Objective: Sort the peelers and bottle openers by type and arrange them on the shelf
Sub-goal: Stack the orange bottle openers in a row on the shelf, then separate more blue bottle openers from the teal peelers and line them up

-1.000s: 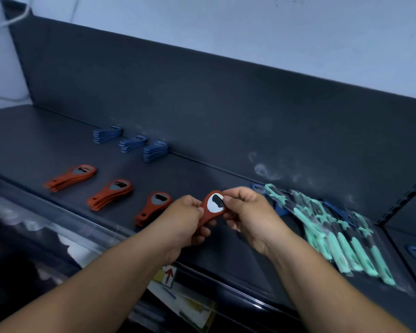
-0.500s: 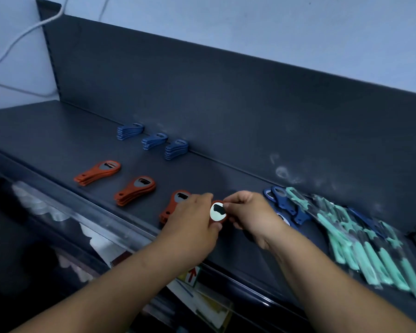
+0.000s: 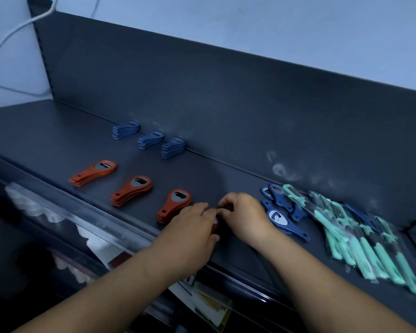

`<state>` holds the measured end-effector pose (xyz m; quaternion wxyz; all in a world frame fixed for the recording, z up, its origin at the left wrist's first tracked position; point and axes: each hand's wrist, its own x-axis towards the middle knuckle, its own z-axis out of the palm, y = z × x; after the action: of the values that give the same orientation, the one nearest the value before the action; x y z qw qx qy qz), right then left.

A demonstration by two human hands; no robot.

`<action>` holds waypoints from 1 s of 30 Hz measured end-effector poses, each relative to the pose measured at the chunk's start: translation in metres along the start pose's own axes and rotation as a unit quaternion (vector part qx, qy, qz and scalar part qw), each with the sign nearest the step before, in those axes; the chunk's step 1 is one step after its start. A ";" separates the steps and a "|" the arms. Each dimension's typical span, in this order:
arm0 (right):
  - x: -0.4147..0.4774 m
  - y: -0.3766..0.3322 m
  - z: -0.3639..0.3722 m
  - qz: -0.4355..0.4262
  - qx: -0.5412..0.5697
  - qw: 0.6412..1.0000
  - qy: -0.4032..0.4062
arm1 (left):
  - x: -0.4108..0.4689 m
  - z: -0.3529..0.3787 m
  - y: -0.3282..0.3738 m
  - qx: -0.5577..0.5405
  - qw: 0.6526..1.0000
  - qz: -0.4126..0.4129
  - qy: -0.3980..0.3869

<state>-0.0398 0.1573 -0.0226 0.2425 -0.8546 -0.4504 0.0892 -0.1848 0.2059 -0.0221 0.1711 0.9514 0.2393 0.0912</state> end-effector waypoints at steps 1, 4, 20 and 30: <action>-0.001 0.000 -0.001 -0.001 0.013 1.000 0.004 | 0.001 0.001 0.000 -0.001 1.000 0.000 -0.003; -0.005 0.006 -0.007 -0.008 0.034 0.999 0.032 | 0.002 0.000 0.002 -0.002 1.000 0.002 -0.003; -0.054 0.086 -0.064 0.084 -0.097 0.991 0.042 | 0.033 0.007 0.061 -0.109 0.993 0.033 -0.013; -0.058 0.067 -0.065 0.166 0.528 0.831 0.056 | 0.058 0.011 0.099 -0.563 0.802 -0.186 -0.074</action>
<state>-0.0004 0.0563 -0.0028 0.6633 -0.6616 -0.1718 0.3046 -0.0892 0.1490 0.0098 0.7076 0.6288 0.3045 0.1059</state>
